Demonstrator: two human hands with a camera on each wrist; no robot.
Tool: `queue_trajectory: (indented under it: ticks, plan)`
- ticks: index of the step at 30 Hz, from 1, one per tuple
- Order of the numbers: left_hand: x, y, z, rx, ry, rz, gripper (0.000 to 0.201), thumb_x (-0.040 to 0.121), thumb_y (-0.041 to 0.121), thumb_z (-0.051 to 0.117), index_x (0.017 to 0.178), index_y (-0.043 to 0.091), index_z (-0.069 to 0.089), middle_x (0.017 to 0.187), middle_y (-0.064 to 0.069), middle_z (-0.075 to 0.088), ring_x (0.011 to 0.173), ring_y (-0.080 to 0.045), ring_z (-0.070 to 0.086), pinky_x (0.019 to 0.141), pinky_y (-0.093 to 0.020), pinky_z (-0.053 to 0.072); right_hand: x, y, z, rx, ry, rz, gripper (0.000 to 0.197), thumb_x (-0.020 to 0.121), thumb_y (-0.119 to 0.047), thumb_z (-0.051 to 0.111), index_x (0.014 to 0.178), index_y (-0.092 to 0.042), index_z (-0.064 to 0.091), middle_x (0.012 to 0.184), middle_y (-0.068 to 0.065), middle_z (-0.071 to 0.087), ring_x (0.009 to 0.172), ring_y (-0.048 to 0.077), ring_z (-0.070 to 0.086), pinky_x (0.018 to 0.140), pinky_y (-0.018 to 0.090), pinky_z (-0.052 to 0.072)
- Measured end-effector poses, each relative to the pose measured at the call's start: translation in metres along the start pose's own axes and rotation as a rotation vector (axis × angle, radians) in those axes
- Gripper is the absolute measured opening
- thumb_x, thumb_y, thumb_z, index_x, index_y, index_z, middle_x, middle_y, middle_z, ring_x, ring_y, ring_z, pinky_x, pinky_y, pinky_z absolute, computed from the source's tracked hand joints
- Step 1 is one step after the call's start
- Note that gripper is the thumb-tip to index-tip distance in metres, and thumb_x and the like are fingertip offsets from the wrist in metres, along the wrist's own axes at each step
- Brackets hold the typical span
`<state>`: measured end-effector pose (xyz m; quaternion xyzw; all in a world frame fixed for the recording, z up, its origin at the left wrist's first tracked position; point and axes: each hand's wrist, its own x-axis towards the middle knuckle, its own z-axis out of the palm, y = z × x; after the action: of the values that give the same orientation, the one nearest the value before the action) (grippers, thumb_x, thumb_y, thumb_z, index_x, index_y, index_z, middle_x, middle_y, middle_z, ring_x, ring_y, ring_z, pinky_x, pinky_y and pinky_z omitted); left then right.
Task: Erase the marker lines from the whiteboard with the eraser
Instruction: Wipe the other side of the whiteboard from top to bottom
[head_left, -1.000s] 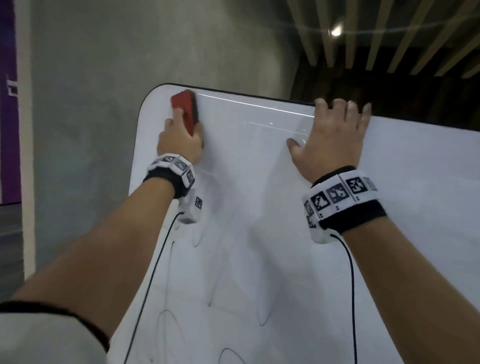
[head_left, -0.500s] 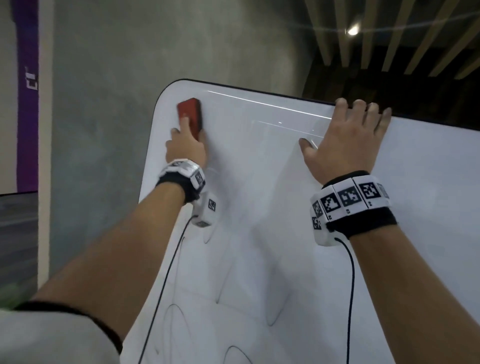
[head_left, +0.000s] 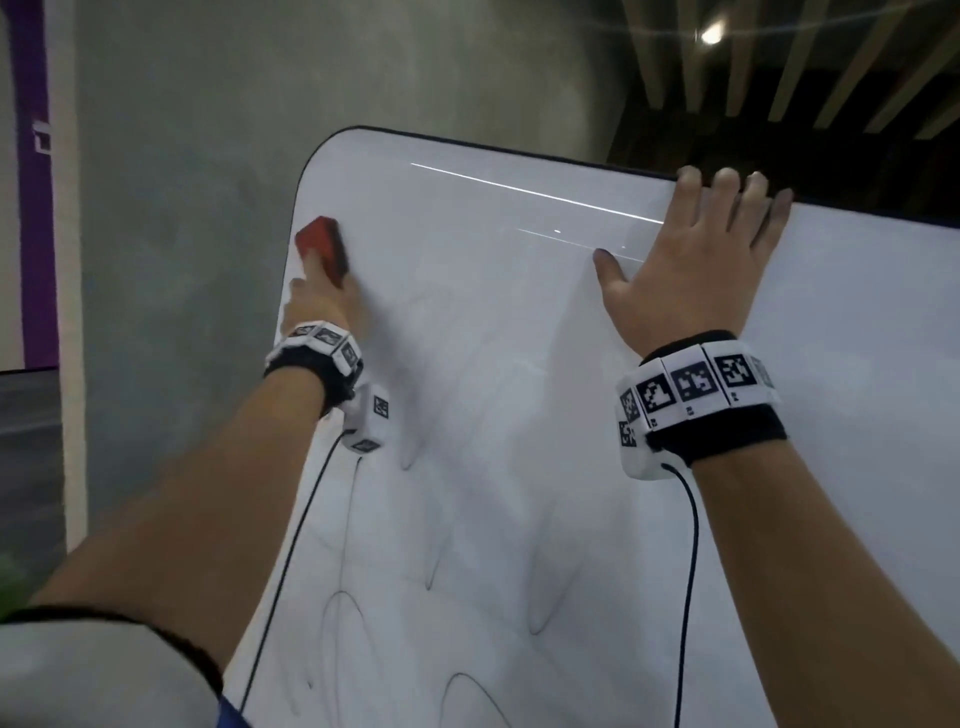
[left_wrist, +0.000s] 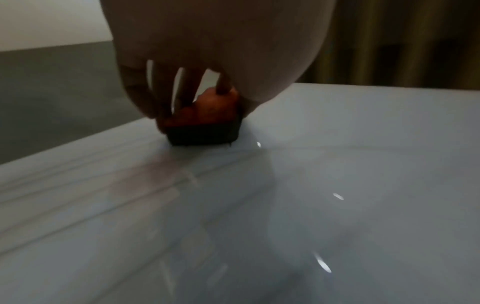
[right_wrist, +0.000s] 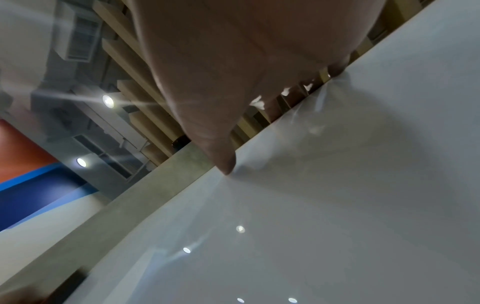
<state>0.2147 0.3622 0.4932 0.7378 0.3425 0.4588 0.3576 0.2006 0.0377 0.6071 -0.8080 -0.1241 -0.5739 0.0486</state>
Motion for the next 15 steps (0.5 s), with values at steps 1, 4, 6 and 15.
queue_trajectory:
  ticks: [1, 4, 6, 15]
  plan:
    - [0.003, -0.011, 0.000, -0.050, -0.016, -0.112, 0.054, 0.102, 0.035, 0.046, 0.152, 0.018, 0.034, 0.135, -0.025, 0.056, 0.118, -0.047, 0.058, 0.100, -0.051, 0.046, 0.000, 0.000, 0.001, 0.001, 0.000, -0.005, 0.089, 0.086, -0.059, 0.061, 0.149, -0.002, 0.035, 0.150, 0.026, 0.037, 0.147, 0.047, 0.026, 0.126, 0.058, 0.005]
    - [-0.019, -0.017, 0.008, -0.026, 0.011, -0.108, 0.055, 0.103, 0.035, 0.043, 0.153, 0.013, 0.031, 0.134, -0.028, 0.054, 0.116, -0.050, 0.057, 0.095, -0.052, 0.046, -0.001, 0.000, 0.002, 0.012, 0.017, -0.003, 0.088, 0.087, -0.058, 0.060, 0.149, -0.002, 0.034, 0.151, 0.027, 0.036, 0.148, 0.047, 0.025, 0.125, 0.058, 0.004]
    - [-0.046, -0.008, 0.013, -0.006, 0.046, 0.045, 0.062, 0.104, 0.040, 0.044, 0.160, 0.018, 0.025, 0.130, -0.025, 0.054, 0.111, -0.047, 0.058, 0.091, -0.051, 0.047, 0.000, -0.001, 0.003, 0.023, 0.033, 0.007, 0.087, 0.086, -0.057, 0.061, 0.148, -0.002, 0.034, 0.151, 0.028, 0.036, 0.148, 0.048, 0.024, 0.125, 0.058, 0.004]
    - [-0.081, 0.009, 0.026, -0.109, 0.179, 0.509, 0.059, 0.102, 0.046, 0.050, 0.156, 0.025, 0.039, 0.112, -0.017, 0.055, 0.094, -0.036, 0.055, 0.082, -0.045, 0.050, 0.001, -0.001, 0.006, 0.038, 0.031, 0.025, 0.090, 0.085, -0.059, 0.061, 0.150, -0.003, 0.033, 0.153, 0.027, 0.035, 0.149, 0.046, 0.023, 0.126, 0.058, 0.005]
